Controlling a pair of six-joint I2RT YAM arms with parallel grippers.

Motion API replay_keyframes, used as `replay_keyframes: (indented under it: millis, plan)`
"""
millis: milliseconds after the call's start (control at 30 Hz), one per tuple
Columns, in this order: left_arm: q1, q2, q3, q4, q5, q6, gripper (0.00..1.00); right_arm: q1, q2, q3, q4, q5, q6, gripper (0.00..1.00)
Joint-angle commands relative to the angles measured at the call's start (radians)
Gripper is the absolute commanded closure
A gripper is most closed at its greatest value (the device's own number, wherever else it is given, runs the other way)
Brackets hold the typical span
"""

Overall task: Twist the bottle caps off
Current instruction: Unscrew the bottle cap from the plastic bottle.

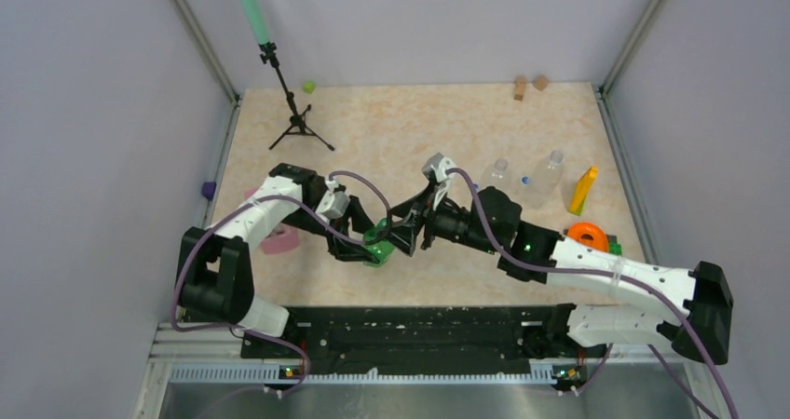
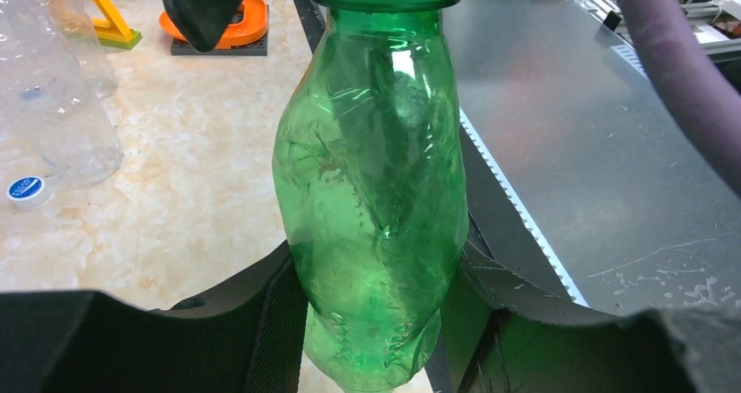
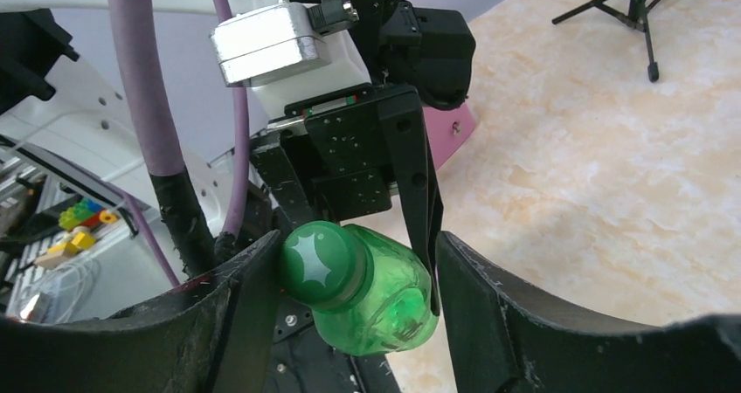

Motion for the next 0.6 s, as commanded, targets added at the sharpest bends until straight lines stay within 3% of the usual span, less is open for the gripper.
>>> replay_keyframes:
  millis: [0,33,100,133,200,367,467,567]
  plan:
    - [-0.003,-0.011,-0.003,-0.044,0.141,0.026,1.0,0.041,0.019,0.05,0.036,0.09,-0.058,0.4]
    - [-0.003,-0.015,-0.003,-0.044,0.142,0.025,1.0,0.042,0.016,0.042,0.05,0.122,-0.065,0.45]
    - [-0.003,-0.017,-0.002,-0.042,0.141,0.021,1.0,0.043,0.005,0.02,0.085,0.155,-0.076,0.67]
    - [-0.002,-0.017,-0.001,-0.043,0.141,0.019,1.0,0.043,-0.001,0.009,0.102,0.154,-0.082,0.71]
    - [-0.002,-0.016,-0.002,-0.043,0.141,0.017,1.0,0.042,-0.018,-0.018,0.122,0.134,-0.11,0.7]
    - [-0.001,-0.03,-0.007,-0.043,0.142,0.02,1.0,0.019,-0.091,-0.086,0.032,0.153,-0.211,0.55]
    - [-0.002,-0.037,-0.006,-0.043,0.141,0.018,1.0,-0.074,-0.143,-0.147,0.022,0.068,-0.189,0.54]
    - [-0.002,-0.034,-0.004,-0.043,0.14,0.018,1.0,-0.195,-0.193,-0.214,0.098,-0.11,-0.109,0.55]
